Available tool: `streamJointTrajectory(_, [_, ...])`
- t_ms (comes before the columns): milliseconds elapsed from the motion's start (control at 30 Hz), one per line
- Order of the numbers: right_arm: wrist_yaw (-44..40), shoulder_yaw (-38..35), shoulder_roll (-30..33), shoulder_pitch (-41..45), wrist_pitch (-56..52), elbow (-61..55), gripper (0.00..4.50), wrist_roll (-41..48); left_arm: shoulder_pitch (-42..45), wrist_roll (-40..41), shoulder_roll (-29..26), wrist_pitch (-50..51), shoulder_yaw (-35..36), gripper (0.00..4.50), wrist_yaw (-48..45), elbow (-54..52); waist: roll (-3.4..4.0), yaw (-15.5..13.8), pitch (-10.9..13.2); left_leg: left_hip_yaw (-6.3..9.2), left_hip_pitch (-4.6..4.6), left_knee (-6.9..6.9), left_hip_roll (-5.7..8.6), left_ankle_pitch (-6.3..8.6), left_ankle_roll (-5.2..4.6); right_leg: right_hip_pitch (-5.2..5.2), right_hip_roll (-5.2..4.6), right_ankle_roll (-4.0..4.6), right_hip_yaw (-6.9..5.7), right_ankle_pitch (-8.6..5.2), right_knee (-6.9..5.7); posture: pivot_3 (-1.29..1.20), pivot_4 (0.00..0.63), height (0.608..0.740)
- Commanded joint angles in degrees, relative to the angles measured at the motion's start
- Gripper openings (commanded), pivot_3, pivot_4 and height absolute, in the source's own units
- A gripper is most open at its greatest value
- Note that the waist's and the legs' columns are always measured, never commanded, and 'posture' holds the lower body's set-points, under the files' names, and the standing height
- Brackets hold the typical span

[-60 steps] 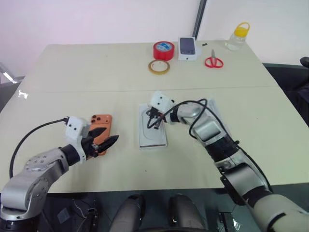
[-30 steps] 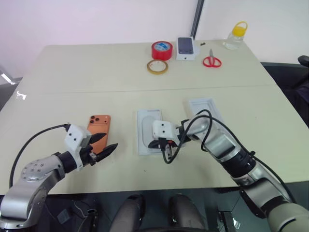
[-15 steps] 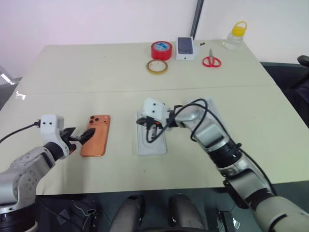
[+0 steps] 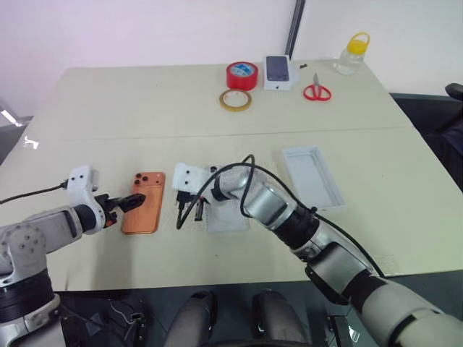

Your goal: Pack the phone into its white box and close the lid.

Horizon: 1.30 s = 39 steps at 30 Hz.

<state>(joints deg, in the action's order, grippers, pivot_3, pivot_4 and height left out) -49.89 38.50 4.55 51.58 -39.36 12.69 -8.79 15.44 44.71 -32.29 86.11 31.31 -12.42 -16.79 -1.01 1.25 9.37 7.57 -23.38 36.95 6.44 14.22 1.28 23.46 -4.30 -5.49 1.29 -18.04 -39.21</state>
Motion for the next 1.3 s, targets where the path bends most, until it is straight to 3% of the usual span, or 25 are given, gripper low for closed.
streamJointTrajectory(33, [-1.2,1.5,-0.8,1.9,0.4,-0.6,0.00,-0.8,-1.0,1.8,2.4,3.4,-2.3,4.47,-1.7,-1.1,0.01,-0.1,0.0,0.00,0.00,0.00,0.00,0.00,0.00,0.00,0.00,0.00,0.00,0.00,0.00,0.00,0.150,0.740])
streamJointTrajectory(433, [-2.3,2.4,-0.6,1.7,-0.1,0.7,0.00,-2.4,-1.8,4.6,10.5,6.4,-5.4,4.47,-1.0,-6.0,0.14,-0.5,-0.2,0.05,0.07,0.02,0.11,0.00,-0.01,-0.02,-0.12,-0.01,-0.06,0.00,0.08,0.00,0.150,0.740])
streamJointTrajectory(700, [-1.9,2.0,-0.4,1.1,0.0,0.8,0.00,-2.6,-0.4,9.5,15.4,6.4,-1.7,4.47,2.0,-4.4,0.27,-0.5,-0.3,0.05,0.09,0.04,0.11,0.01,-0.01,-0.05,-0.12,-0.01,-0.07,0.00,0.09,0.00,0.150,0.740])
streamJointTrajectory(1067, [-1.7,1.8,0.0,0.5,0.0,0.5,0.00,-2.5,2.0,13.9,13.8,6.4,3.5,4.47,6.8,0.1,0.26,-0.3,-0.3,0.06,0.09,0.03,0.10,0.01,-0.01,-0.04,-0.11,-0.01,-0.07,0.00,0.08,0.00,0.150,0.740])
streamJointTrajectory(1167, [-1.6,1.7,0.3,0.5,0.0,0.2,0.00,-2.6,2.1,16.0,13.0,6.4,4.5,3.69,8.0,1.2,0.25,-0.1,-0.3,0.06,0.08,0.03,0.10,0.01,-0.01,-0.03,-0.10,-0.01,-0.07,0.00,0.08,0.00,0.150,0.740])
streamJointTrajectory(1267, [-1.9,1.5,0.9,0.6,-0.1,-0.6,0.00,-2.5,1.5,17.6,11.9,6.4,4.7,2.33,9.2,1.6,0.25,-0.1,-0.3,0.07,0.07,0.03,0.10,0.01,-0.01,-0.03,-0.10,-0.01,-0.07,0.00,0.08,0.00,0.150,0.740])
streamJointTrajectory(1300, [-2.0,1.3,1.1,0.7,-0.2,-1.0,0.00,-2.4,1.1,18.3,11.4,6.4,4.8,2.33,9.5,1.8,0.23,-0.1,-0.3,0.07,0.07,0.03,0.10,0.01,-0.01,-0.03,-0.10,-0.01,-0.07,0.00,0.08,0.00,0.150,0.740])
